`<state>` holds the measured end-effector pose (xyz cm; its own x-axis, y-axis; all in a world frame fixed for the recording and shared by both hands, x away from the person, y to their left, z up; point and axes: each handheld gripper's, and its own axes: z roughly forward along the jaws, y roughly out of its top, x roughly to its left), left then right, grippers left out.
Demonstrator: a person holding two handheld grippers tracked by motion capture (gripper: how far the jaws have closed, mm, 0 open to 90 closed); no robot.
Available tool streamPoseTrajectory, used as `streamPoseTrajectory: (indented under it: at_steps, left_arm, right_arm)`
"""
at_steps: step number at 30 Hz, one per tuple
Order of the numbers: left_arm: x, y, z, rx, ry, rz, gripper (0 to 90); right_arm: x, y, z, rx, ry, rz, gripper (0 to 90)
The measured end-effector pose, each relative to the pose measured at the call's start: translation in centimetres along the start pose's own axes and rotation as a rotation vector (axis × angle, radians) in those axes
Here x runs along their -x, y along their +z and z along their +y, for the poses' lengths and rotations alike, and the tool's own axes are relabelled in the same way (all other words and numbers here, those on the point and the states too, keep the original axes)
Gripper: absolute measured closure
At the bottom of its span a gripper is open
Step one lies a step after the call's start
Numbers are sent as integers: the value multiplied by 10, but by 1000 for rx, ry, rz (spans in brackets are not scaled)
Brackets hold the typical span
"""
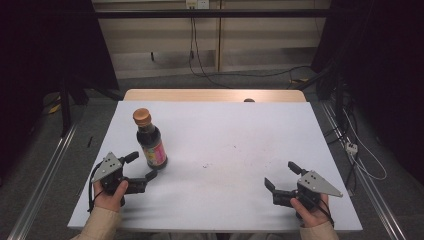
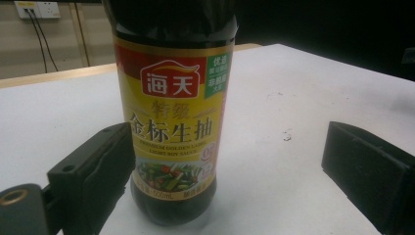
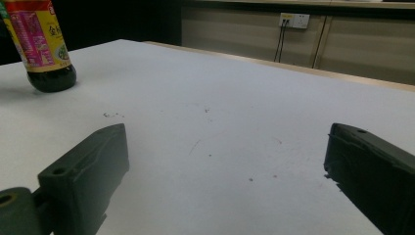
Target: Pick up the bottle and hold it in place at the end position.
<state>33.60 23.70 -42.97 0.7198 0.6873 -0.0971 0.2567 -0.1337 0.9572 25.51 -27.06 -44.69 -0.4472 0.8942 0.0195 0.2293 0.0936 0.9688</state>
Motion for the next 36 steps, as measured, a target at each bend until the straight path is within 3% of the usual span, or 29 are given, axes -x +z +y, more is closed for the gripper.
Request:
streamPoseTrajectory:
  at_steps: [8,15,22,30,36]
  left_arm:
    - [1,1,2,7,-1,14,63]
    - [-1,4,6,9,-10,0,56]
    - [-2,8,15,9,-9,34,56]
    - [-3,12,24,3,-25,40,56]
    - [-5,19,30,-16,-25,78,54]
  right_arm:
    - [-1,0,0,4,-3,4,25]
    - [-1,0,1,4,-5,5,25]
    - [-1,1,1,3,-6,7,25]
    - [-1,1,1,4,-5,6,26]
    - [-1,-1,0,4,-8,8,27]
